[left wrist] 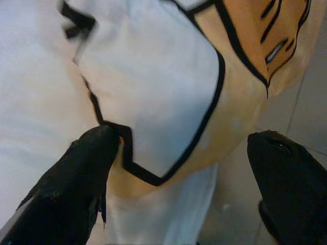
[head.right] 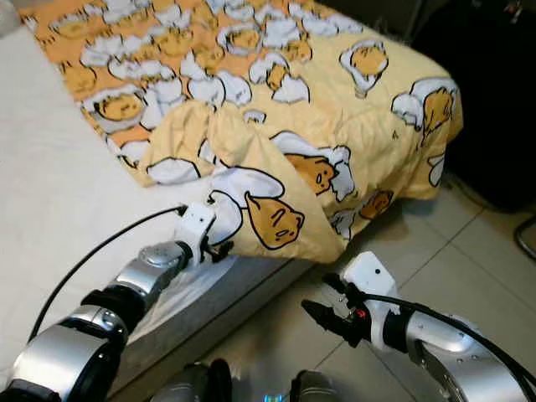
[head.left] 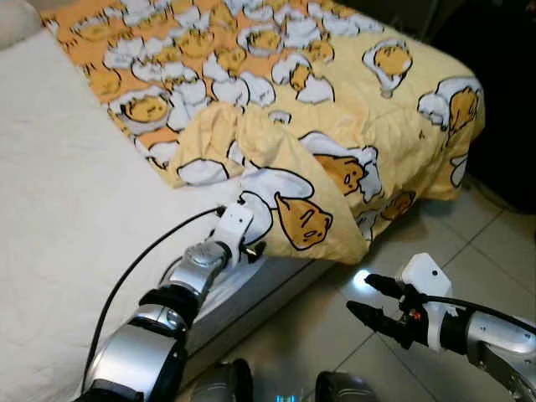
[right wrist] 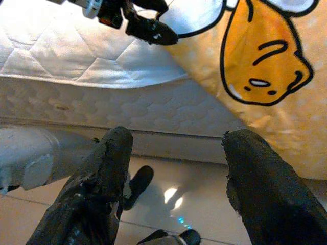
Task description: Clean up the room
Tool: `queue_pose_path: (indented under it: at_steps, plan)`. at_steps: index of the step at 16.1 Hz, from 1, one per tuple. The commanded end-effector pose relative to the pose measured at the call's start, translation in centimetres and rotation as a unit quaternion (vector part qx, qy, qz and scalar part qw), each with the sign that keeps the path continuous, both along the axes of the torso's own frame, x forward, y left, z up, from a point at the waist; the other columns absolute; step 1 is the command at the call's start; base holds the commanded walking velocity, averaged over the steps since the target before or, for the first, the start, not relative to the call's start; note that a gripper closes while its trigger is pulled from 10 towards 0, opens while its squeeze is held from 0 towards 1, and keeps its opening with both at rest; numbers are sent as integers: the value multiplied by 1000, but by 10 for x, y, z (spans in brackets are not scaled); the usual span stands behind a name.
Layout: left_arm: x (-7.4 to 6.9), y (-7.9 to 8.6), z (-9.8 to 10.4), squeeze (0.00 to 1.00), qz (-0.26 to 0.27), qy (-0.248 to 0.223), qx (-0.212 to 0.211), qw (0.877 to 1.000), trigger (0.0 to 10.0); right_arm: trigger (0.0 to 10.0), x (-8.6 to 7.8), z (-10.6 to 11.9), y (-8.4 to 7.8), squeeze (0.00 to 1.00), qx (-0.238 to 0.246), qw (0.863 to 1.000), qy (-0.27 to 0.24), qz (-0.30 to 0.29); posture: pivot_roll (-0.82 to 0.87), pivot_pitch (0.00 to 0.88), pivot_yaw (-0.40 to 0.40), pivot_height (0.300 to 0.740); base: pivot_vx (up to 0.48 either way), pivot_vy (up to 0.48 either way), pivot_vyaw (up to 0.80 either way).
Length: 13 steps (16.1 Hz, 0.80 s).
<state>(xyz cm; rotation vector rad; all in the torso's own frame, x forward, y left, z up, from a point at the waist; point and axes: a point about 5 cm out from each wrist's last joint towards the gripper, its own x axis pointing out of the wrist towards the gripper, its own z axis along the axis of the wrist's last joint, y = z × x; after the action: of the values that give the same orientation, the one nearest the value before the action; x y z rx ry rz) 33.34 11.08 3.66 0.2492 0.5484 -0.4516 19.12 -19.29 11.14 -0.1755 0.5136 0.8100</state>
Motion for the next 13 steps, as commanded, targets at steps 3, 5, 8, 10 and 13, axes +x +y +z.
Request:
queue_pose_path:
  at_steps: [3, 5, 8, 10, 13]
  plan:
    - [0, 0, -3, 0, 5, -6, 25, 1000, 10000, 10000, -3, 8, 5, 0, 4, 1000, -9, 4, -208, 267, 98, 740, 0, 0, 0]
    - [2, 3, -2, 0, 21, -13, 33, 999, 4314, 10000, -5, 12, 7, 0, 6, 1000, -11, 2, -211, 284, 102, 740, 0, 0, 0]
    - [8, 8, 6, 0, 45, -34, 23, 998, 0, 10000, -8, 13, 6, 0, 8, 1000, -9, 1, -200, 281, 106, 740, 0, 0, 0]
    - [8, 9, 5, 0, 46, -37, 23, 998, 0, 10000, -8, 12, 7, 0, 8, 1000, -9, -1, -200, 270, 105, 740, 0, 0, 0]
    - [3, 12, -1, 0, 51, -36, 34, 997, 0, 10000, -5, 13, 11, 0, 13, 1000, -9, 6, -195, 263, 98, 740, 0, 0, 0]
